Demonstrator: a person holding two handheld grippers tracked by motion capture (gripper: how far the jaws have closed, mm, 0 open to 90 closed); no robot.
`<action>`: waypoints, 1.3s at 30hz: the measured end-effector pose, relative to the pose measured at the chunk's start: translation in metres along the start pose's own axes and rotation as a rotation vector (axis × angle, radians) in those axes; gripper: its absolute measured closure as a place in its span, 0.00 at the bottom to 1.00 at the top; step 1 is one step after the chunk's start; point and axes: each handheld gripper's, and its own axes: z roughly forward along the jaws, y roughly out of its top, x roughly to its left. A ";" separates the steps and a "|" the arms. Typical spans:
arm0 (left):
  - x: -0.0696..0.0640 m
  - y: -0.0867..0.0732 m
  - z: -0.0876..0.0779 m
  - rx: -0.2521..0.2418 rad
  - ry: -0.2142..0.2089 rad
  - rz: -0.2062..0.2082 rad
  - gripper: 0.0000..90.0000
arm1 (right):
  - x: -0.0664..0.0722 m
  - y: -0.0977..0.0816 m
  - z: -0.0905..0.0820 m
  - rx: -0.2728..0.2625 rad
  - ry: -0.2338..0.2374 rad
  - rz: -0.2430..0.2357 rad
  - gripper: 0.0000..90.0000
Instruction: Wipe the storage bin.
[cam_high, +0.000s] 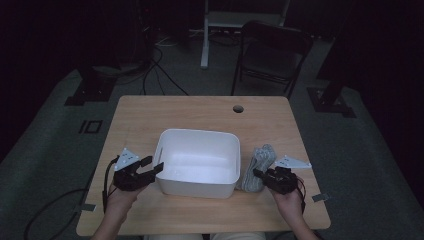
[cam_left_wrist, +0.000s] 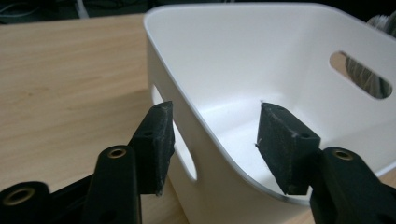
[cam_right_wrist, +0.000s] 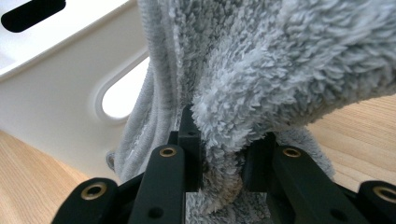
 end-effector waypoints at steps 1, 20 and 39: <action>0.004 0.003 -0.002 -0.016 -0.002 0.003 0.48 | 0.000 0.000 0.000 -0.001 0.000 0.002 0.82; 0.057 0.073 0.058 -0.053 -0.152 0.244 0.48 | -0.003 -0.003 -0.003 -0.008 0.009 0.021 0.82; 0.062 0.072 0.106 0.050 -0.259 0.254 0.73 | -0.008 -0.007 -0.002 0.004 0.008 0.030 0.82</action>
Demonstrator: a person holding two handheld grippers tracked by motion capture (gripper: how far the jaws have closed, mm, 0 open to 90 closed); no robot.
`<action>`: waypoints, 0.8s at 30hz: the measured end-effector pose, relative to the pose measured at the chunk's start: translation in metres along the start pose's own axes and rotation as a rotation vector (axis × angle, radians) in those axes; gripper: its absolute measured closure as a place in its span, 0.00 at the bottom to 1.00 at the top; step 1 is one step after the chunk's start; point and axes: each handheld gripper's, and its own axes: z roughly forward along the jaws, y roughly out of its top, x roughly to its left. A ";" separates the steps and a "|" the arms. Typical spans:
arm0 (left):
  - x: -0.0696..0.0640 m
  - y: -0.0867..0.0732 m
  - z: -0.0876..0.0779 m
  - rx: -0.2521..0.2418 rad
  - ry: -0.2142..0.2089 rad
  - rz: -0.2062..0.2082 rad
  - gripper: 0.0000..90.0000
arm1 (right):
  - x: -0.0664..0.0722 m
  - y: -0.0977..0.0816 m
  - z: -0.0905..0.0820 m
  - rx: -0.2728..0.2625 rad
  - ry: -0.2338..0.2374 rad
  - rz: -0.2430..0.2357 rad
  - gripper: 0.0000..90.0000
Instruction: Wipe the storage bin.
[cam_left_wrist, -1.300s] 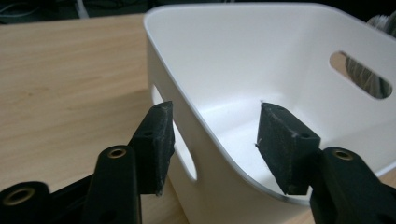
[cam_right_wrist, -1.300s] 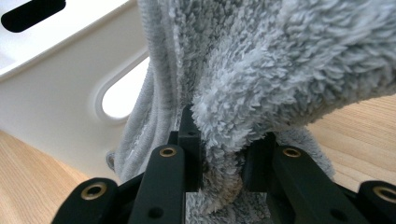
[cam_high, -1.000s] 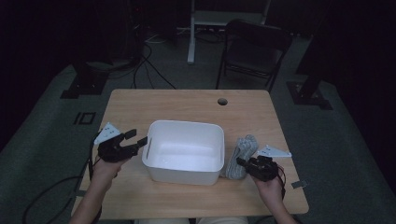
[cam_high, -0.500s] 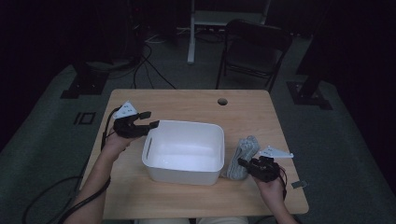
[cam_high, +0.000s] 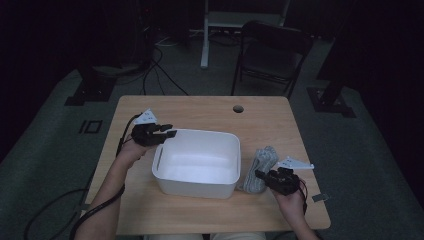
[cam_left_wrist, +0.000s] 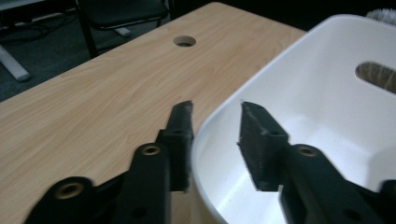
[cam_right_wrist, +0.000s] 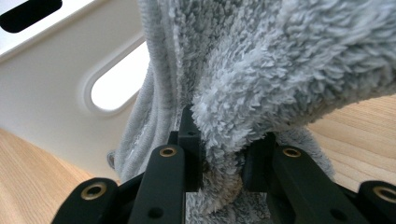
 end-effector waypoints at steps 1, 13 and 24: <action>0.001 0.000 -0.001 -0.003 0.009 -0.001 0.77 | 0.000 0.000 0.000 0.000 0.000 0.001 0.82; -0.010 -0.006 -0.015 0.031 0.089 0.032 0.91 | -0.003 0.000 -0.002 -0.005 -0.009 0.008 0.82; -0.018 -0.018 -0.027 0.000 0.030 0.011 0.89 | -0.002 0.002 -0.003 -0.013 -0.007 0.015 0.82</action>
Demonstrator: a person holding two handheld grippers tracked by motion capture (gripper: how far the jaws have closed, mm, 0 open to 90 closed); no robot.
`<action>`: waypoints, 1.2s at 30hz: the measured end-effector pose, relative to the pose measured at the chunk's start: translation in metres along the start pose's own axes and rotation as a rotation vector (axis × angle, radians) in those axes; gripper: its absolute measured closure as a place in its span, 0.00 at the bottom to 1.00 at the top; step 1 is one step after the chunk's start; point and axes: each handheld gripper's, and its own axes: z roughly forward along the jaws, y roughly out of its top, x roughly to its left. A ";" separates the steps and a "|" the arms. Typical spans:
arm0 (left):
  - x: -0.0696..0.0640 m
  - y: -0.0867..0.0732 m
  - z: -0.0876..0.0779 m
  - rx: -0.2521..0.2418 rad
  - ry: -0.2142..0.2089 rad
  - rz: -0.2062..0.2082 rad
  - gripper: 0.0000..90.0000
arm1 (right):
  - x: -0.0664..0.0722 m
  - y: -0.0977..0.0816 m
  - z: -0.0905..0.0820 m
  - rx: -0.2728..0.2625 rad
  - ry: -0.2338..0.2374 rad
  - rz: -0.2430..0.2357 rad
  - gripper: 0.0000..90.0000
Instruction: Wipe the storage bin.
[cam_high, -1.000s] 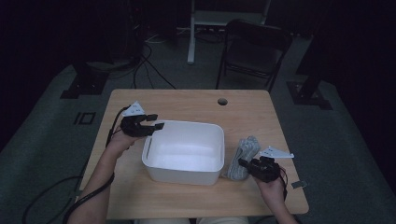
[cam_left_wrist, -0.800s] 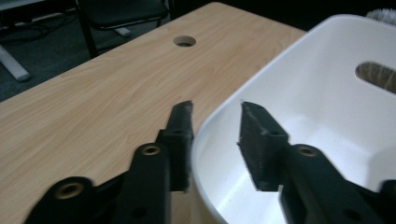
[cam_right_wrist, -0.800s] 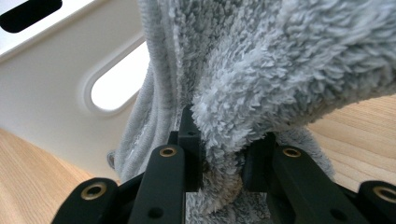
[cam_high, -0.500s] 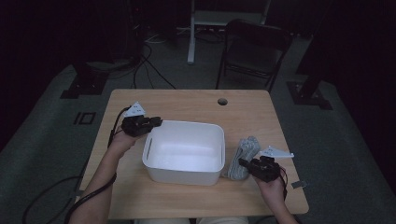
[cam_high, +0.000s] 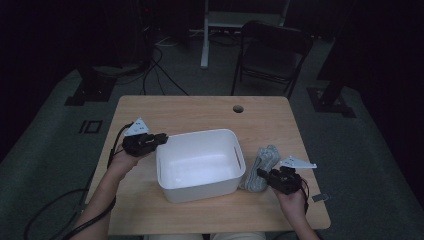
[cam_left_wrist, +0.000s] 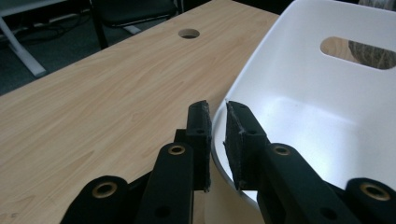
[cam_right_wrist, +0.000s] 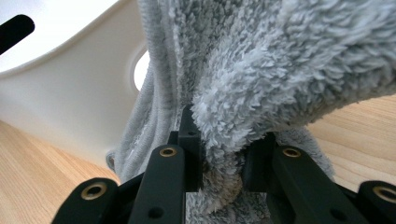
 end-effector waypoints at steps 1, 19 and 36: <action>0.000 0.000 0.003 0.003 0.002 0.003 0.86 | 0.001 0.000 0.000 0.000 0.000 -0.001 0.82; -0.015 -0.010 -0.008 0.011 0.160 -0.105 0.92 | -0.001 -0.002 0.002 0.012 -0.002 -0.008 0.82; -0.009 -0.008 0.008 0.027 0.108 -0.140 0.86 | 0.000 -0.002 0.004 0.016 0.004 -0.009 0.82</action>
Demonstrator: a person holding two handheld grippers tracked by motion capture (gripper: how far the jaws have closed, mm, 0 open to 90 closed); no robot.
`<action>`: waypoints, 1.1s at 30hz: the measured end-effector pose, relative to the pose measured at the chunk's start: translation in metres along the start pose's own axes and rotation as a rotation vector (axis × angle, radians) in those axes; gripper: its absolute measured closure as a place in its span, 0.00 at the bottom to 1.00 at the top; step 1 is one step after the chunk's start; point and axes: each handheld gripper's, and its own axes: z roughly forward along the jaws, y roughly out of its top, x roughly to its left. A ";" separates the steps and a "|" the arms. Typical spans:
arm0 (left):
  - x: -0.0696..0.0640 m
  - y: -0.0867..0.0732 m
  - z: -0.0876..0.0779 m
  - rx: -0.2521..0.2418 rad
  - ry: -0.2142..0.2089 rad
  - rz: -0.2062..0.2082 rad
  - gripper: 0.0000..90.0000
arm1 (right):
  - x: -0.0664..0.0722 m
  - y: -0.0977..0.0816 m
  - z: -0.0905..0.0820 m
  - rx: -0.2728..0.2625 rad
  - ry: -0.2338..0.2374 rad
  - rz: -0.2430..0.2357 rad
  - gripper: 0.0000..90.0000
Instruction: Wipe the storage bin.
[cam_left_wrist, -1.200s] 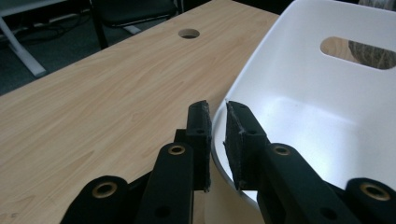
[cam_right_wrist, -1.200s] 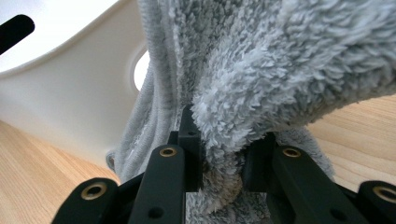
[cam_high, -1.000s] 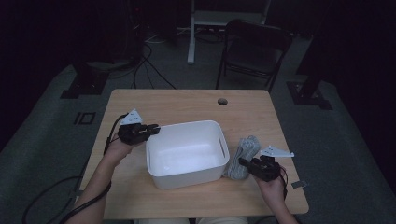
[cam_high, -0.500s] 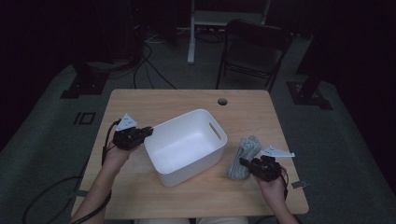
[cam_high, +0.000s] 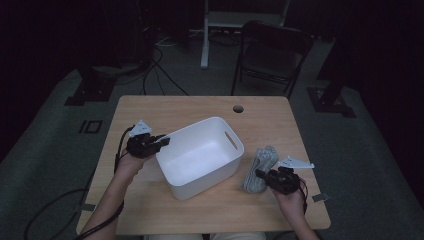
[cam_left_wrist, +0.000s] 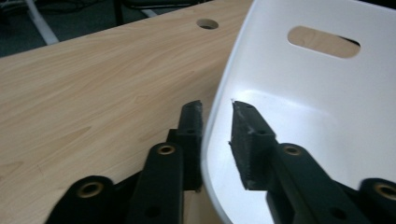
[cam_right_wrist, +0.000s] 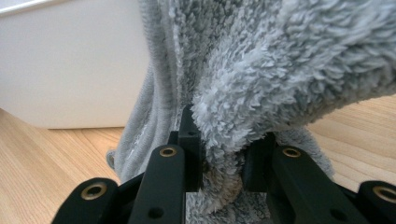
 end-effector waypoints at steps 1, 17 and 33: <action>-0.001 -0.001 -0.001 -0.006 -0.002 -0.004 0.90 | 0.000 0.000 0.000 -0.001 -0.001 -0.003 0.82; -0.022 -0.019 -0.019 -0.066 0.098 -0.071 0.94 | 0.005 0.007 -0.002 -0.018 0.002 -0.015 0.82; -0.021 -0.019 -0.015 -0.078 0.070 -0.032 0.94 | 0.024 0.065 0.032 -0.121 0.051 -0.061 0.82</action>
